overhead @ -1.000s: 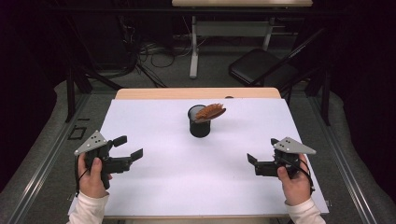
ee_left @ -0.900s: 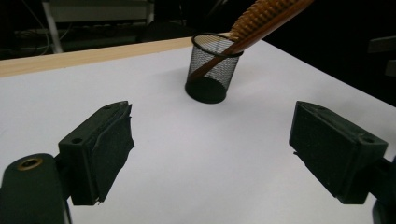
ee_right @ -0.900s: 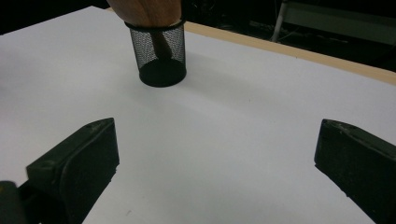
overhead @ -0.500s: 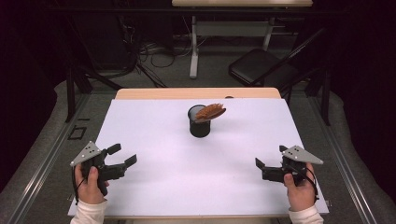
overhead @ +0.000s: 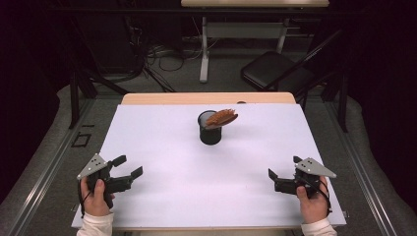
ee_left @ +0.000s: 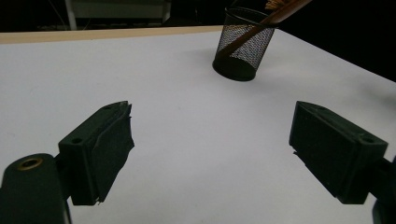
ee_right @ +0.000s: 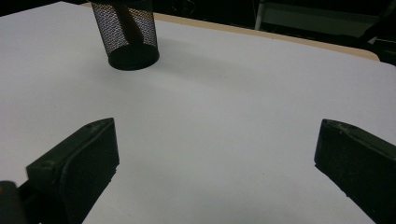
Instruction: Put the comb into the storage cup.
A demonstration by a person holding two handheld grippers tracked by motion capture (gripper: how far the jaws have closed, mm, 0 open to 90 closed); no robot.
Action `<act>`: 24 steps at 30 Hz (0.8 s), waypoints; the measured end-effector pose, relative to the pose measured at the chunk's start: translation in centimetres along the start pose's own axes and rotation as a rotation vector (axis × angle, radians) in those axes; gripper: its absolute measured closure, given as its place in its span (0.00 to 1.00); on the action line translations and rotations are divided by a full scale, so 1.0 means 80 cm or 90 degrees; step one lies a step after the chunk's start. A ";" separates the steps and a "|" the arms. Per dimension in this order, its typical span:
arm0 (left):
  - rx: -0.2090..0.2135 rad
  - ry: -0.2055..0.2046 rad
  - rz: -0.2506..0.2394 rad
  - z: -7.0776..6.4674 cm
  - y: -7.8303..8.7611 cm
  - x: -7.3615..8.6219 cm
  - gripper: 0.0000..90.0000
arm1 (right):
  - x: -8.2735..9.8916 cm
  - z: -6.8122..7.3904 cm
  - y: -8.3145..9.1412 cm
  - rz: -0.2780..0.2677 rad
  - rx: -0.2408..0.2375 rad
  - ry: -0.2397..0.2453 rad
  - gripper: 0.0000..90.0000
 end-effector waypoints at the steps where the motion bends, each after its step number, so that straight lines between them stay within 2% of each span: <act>1: -0.001 0.001 0.001 0.002 0.000 0.001 0.15 | 0.001 -0.001 0.000 0.001 0.002 -0.002 0.00; 5: -0.004 0.008 -0.003 0.005 0.000 0.003 0.15 | 0.006 -0.007 -0.002 0.001 0.007 -0.011 0.00; 14: -0.015 0.015 0.000 0.014 -0.001 0.009 0.15 | 0.013 -0.015 -0.007 0.008 0.022 -0.013 0.00; 24: -0.022 0.043 -0.010 0.025 0.001 0.012 0.15 | 0.019 -0.023 -0.011 0.018 0.026 -0.029 0.00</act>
Point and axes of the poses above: each handheld gripper's, and its own axes: y roughly backward along the jaws, x roughly out of its underside, z roughly to its left, the point moved 7 cm from there along -y, roughly forward along the jaws, and after that the axes turned 2 degrees about -y, right-handed, at the moved point
